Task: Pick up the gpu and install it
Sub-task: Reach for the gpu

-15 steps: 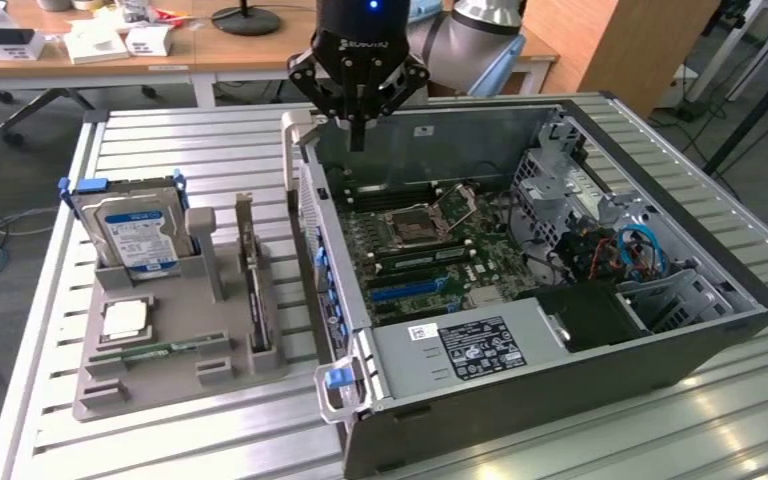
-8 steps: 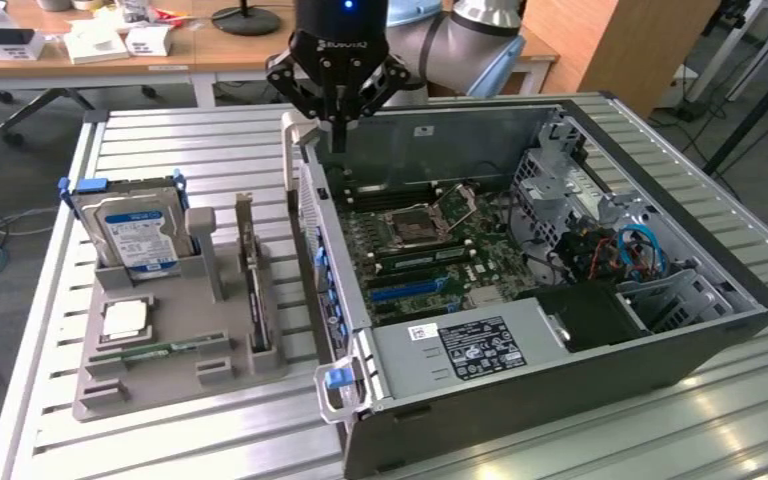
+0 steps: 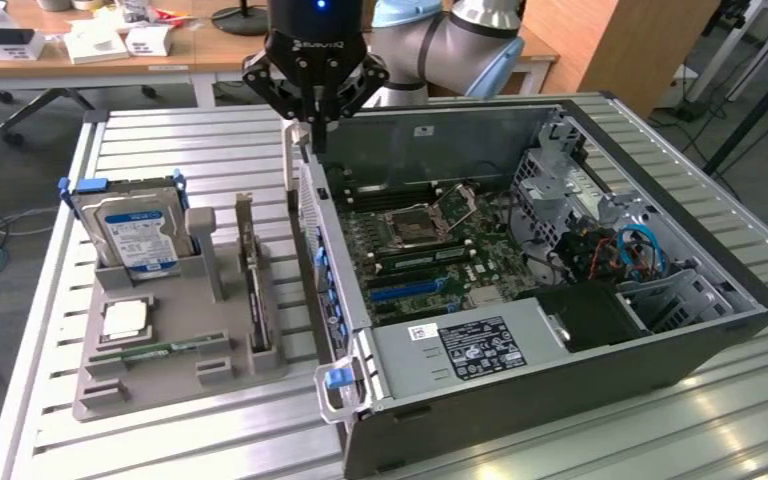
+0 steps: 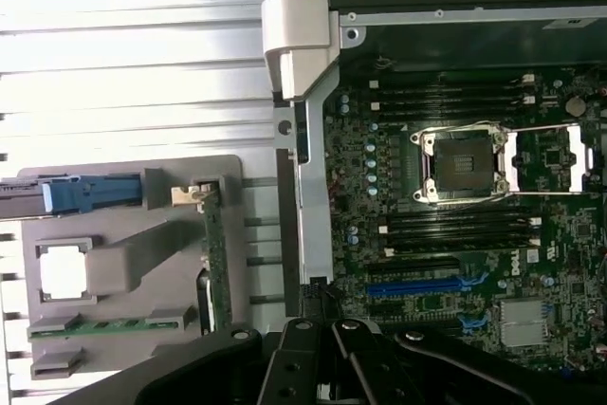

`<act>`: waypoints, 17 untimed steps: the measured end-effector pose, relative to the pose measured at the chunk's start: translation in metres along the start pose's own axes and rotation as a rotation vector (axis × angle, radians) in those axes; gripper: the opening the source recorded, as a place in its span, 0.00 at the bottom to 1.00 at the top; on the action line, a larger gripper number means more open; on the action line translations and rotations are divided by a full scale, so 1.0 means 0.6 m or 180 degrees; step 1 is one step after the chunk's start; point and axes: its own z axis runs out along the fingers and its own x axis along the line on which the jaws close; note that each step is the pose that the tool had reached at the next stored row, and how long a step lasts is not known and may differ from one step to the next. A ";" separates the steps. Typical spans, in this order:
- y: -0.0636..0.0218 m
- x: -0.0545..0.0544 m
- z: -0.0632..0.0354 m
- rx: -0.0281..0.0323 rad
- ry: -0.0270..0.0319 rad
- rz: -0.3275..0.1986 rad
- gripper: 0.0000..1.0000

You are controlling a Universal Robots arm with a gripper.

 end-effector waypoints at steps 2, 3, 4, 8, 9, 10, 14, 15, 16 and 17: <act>0.000 0.007 0.000 0.0000 0.0000 -0.0001 0.10; 0.000 0.010 0.000 0.0000 0.0000 0.0000 0.10; 0.000 0.014 0.000 0.0000 0.0000 -0.0001 0.10; 0.000 0.030 0.000 0.0000 0.0000 0.0000 0.10; 0.000 0.034 0.000 0.0000 0.0000 0.0000 0.10; 0.000 0.038 0.000 0.0000 0.0000 0.0000 0.10; -0.001 0.056 0.000 0.0000 0.0000 -0.0001 0.10; -0.001 0.061 0.000 0.0000 0.0000 0.0000 0.10; -0.001 0.065 0.000 0.0000 0.0000 0.0000 0.10; -0.001 0.069 0.000 0.0000 0.0000 0.0000 0.10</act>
